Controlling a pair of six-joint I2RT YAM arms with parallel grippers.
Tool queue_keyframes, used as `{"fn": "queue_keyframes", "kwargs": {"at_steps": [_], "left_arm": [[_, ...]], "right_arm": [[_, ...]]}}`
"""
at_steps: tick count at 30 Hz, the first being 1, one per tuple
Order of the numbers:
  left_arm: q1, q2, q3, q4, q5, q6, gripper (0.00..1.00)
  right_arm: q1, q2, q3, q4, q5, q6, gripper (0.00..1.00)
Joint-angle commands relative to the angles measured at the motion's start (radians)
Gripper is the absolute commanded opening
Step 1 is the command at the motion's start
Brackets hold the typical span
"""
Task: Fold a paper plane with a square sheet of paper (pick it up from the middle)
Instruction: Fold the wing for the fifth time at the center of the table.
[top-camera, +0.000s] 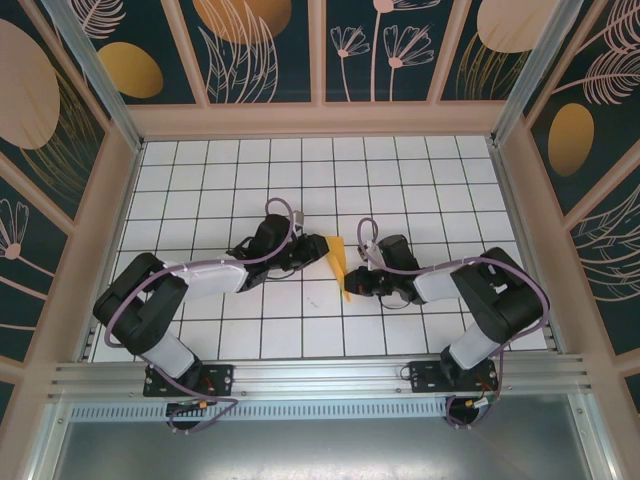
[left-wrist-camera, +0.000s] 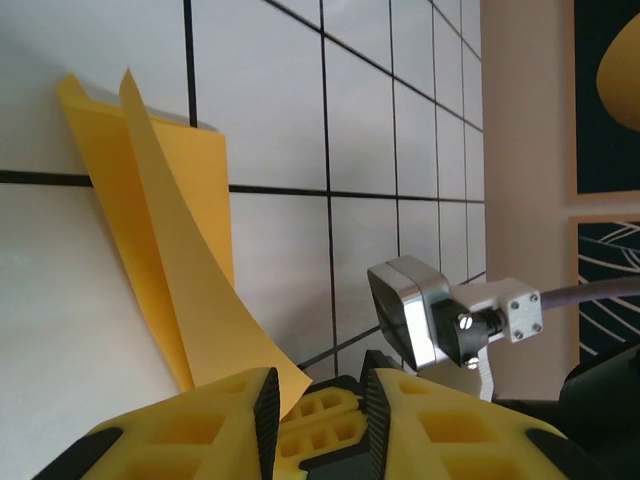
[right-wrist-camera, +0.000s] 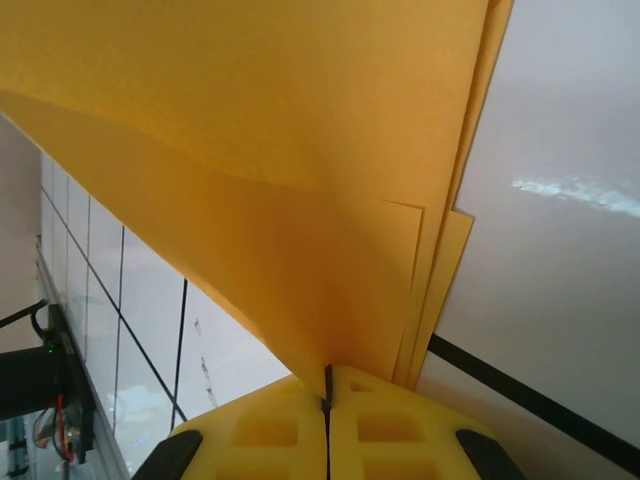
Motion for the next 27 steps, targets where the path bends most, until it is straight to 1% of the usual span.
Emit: {"fn": "queue_keyframes", "kwargs": {"at_steps": [1, 5, 7, 12, 19, 23, 27], "left_arm": [[-0.021, 0.060, 0.025, 0.044, 0.070, 0.030, 0.32], [-0.042, 0.090, 0.040, 0.080, 0.085, 0.013, 0.32], [-0.043, 0.142, 0.057, 0.099, 0.113, 0.001, 0.32], [-0.046, 0.201, 0.069, 0.192, 0.148, -0.055, 0.34], [-0.045, 0.246, 0.096, 0.159, 0.108, -0.060, 0.34], [-0.046, 0.272, 0.118, 0.148, 0.092, -0.051, 0.34], [-0.046, 0.280, 0.126, 0.093, 0.059, -0.022, 0.34]], "right_arm": [[-0.037, 0.030, -0.007, 0.040, -0.066, 0.028, 0.09], [-0.059, 0.051, -0.013, 0.061, -0.093, 0.055, 0.09], [-0.062, 0.053, -0.011, 0.057, -0.096, 0.050, 0.09], [-0.064, 0.059, -0.005, 0.045, -0.096, 0.044, 0.09], [-0.066, 0.072, -0.001, 0.036, -0.093, 0.047, 0.11], [-0.065, 0.065, 0.004, 0.023, -0.086, 0.048, 0.15], [-0.066, 0.026, 0.010, -0.013, -0.074, 0.047, 0.21]]}}
